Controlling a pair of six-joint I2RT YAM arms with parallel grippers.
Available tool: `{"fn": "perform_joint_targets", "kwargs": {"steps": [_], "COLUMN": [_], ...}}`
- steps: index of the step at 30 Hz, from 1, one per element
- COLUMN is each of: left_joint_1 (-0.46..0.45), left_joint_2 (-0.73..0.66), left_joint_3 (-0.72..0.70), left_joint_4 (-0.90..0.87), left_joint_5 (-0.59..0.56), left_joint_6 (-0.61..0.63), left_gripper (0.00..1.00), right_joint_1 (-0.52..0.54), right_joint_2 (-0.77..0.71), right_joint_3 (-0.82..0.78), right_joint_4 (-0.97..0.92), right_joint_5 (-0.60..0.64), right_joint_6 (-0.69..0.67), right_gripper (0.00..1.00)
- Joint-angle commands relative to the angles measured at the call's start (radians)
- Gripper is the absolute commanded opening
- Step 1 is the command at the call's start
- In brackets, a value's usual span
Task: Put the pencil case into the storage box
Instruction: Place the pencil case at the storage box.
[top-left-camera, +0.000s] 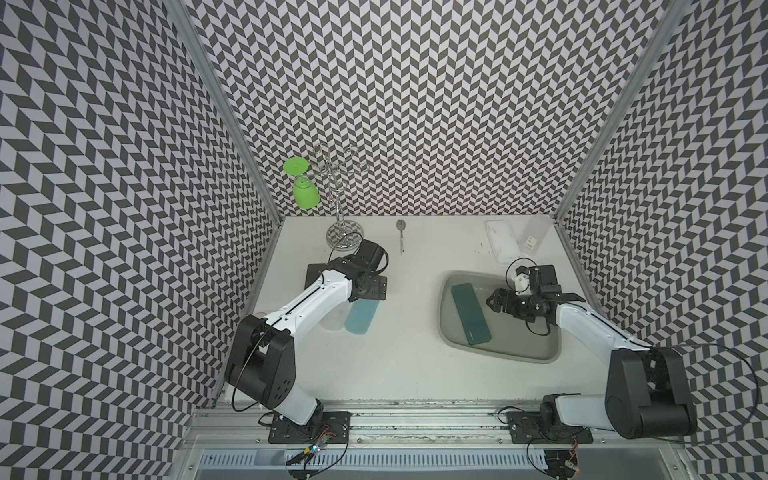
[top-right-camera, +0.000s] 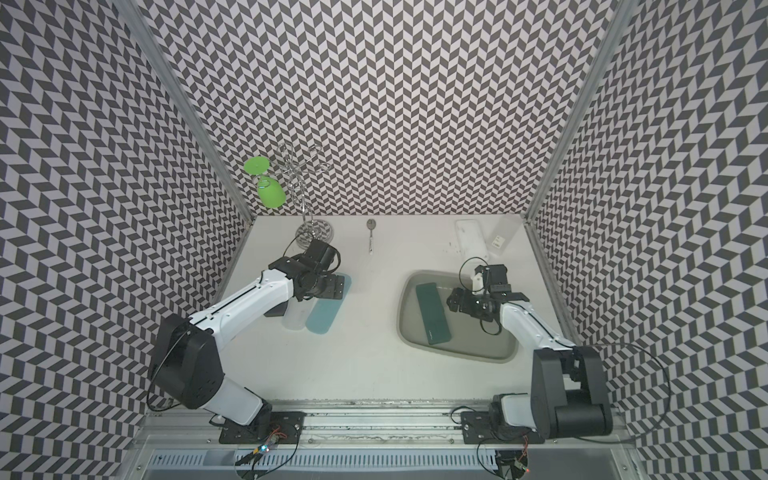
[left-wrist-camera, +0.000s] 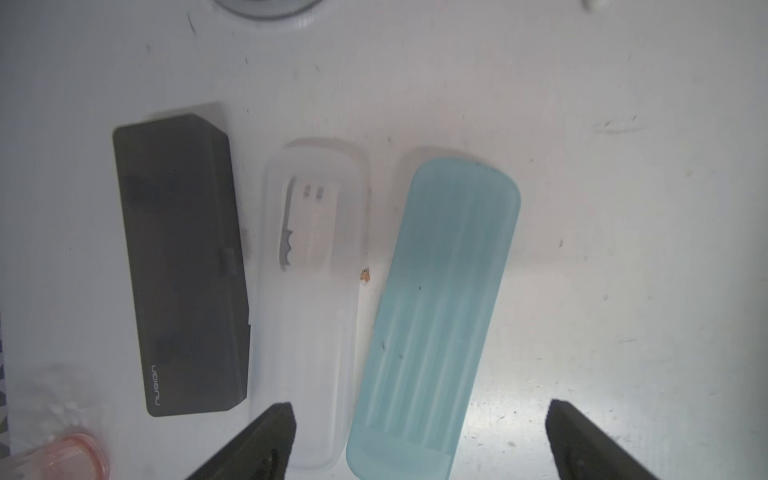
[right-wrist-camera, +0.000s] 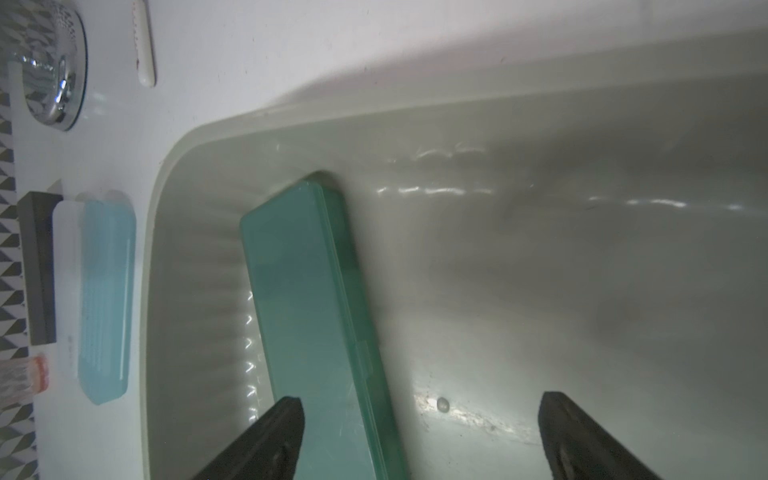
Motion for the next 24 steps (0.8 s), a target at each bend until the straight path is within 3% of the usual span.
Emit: {"fn": "perform_joint_targets", "kwargs": {"steps": [1,12,21,22,24], "left_joint_1": [0.018,0.102,0.121,0.122,0.125], "left_joint_2": [-0.042,-0.044,-0.041,-0.035,-0.022], "left_joint_3": [-0.017,-0.104,-0.143,-0.145,-0.147], "left_joint_4": [0.094,0.173,0.215,0.219,0.226], "left_joint_5": [0.031,0.082,0.103,0.107,0.114], "left_joint_6": [0.045,0.094,0.136,0.141,0.152], "left_gripper": [1.00,1.00,1.00,1.00,1.00], "right_joint_1": [0.021,0.163,0.206,0.208,0.212], "right_joint_2": [0.029,0.170,0.215,0.216,0.219], "right_joint_3": [-0.024,-0.032,-0.010,-0.013,-0.018], "right_joint_4": [0.079,0.216,0.290,0.305,0.325], "right_joint_5": [-0.076,-0.145,-0.145,-0.230,-0.277], "right_joint_6": [0.014,0.082,0.082,0.205,0.268], "right_gripper": [0.91,0.89,0.89,0.87,0.86]}}
